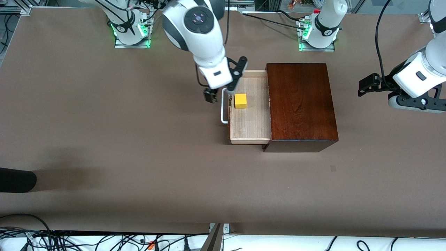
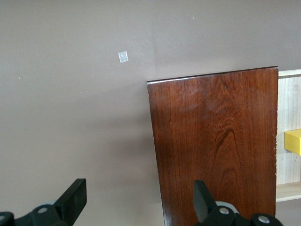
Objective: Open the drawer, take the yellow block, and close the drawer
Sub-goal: 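Lower the right gripper into the drawer and grasp the yellow cube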
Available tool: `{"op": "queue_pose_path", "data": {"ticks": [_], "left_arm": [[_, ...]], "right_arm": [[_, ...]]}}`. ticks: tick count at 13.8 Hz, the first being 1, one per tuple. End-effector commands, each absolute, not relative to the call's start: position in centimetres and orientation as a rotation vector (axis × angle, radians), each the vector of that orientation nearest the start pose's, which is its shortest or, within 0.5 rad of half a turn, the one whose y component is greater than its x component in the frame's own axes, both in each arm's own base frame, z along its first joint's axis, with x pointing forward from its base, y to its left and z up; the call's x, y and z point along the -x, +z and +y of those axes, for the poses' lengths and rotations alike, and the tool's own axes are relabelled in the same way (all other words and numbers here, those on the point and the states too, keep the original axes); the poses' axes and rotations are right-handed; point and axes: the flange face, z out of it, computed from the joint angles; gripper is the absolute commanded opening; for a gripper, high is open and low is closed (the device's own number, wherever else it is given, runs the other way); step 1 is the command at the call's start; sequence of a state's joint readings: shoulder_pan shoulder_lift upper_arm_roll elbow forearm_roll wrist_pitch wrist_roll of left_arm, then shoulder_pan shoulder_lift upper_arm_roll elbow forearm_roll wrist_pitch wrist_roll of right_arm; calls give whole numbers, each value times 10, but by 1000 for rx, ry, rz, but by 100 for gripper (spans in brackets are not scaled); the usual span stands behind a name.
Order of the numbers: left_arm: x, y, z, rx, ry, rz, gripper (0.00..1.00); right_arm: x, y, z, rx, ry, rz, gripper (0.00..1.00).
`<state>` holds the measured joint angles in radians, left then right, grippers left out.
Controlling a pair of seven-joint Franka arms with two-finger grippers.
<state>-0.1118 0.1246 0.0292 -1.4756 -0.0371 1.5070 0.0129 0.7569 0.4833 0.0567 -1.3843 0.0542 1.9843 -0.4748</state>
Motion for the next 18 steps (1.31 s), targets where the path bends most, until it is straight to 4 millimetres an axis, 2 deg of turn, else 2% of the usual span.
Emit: {"op": "queue_pose_path", "data": {"ticks": [1,3,6,8,12,18], "left_arm": [[-573,599,-52,3136,113,169,100],[-573,599,-52,3123,112,173,100],[-573,598,-51,3123,117,173,100],[-573,599,-50,3123,117,168,100],[-573,599,-51,3125,124,165,100],[-574,596,-48,3130,147,166,100]], "right_arm": [[-481,427,548,2306,-223,-1971,100],[-467,409,570,2276,-256,-2057,100],[-460,386,581,2258,-254,-2130,100],[-461,373,585,2203,-281,-2218,100],[-466,344,585,2176,-230,-2265,100],[-466,335,587,2235,-202,-2223,100]]}}
